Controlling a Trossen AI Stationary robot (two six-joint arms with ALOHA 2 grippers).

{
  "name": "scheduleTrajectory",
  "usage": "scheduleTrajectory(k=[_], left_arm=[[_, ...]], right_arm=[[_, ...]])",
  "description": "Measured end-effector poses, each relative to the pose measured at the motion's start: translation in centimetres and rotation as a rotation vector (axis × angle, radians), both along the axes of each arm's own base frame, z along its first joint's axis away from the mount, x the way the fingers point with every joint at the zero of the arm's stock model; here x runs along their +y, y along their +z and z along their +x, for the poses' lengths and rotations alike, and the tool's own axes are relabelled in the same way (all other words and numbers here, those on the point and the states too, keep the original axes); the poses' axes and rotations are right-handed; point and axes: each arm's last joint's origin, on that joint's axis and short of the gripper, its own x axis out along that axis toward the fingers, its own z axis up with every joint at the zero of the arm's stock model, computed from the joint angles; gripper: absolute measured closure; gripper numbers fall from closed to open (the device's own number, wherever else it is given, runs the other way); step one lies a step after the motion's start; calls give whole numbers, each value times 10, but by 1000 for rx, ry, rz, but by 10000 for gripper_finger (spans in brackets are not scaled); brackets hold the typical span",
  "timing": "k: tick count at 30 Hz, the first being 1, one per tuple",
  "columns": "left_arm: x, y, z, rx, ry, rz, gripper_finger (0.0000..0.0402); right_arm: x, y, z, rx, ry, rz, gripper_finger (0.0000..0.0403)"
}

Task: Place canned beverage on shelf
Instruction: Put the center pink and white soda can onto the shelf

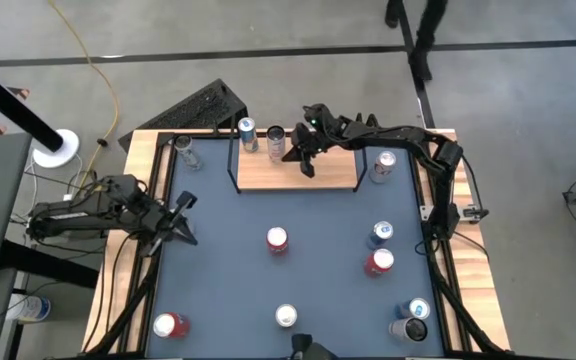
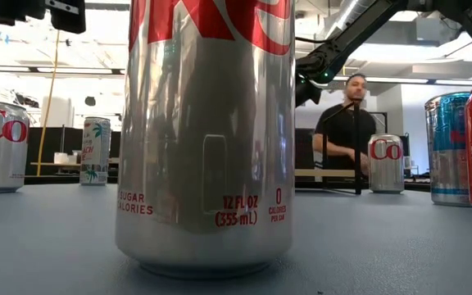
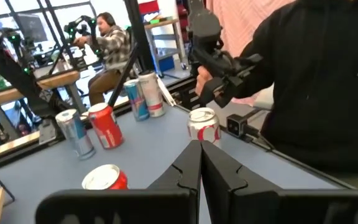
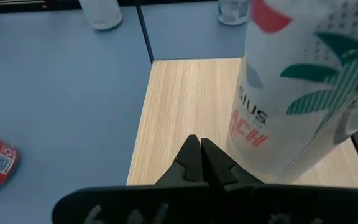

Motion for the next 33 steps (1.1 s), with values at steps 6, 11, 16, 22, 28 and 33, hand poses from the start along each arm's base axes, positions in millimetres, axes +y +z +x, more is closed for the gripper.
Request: scheduleTrajectory(k=[6, 11, 16, 22, 28, 33], left_arm=[[1, 0, 0, 0, 30, -1, 401], [1, 0, 0, 0, 31, -1, 401], [1, 0, 0, 0, 31, -2, 401], [1, 0, 0, 0, 31, -2, 401], [1, 0, 1, 1, 34, -3, 401], [1, 0, 1, 1, 36, -3, 401]], right_arm=[[-3, 5, 3, -56, -10, -25, 403], [-4, 7, 3, -73, -12, -36, 403], [-7, 9, 3, -96, -18, -52, 403], [-11, 9, 1, -100, -30, -55, 403], [-13, 12, 2, -132, -40, -62, 403], [-13, 15, 4, -160, -58, -42, 403]])
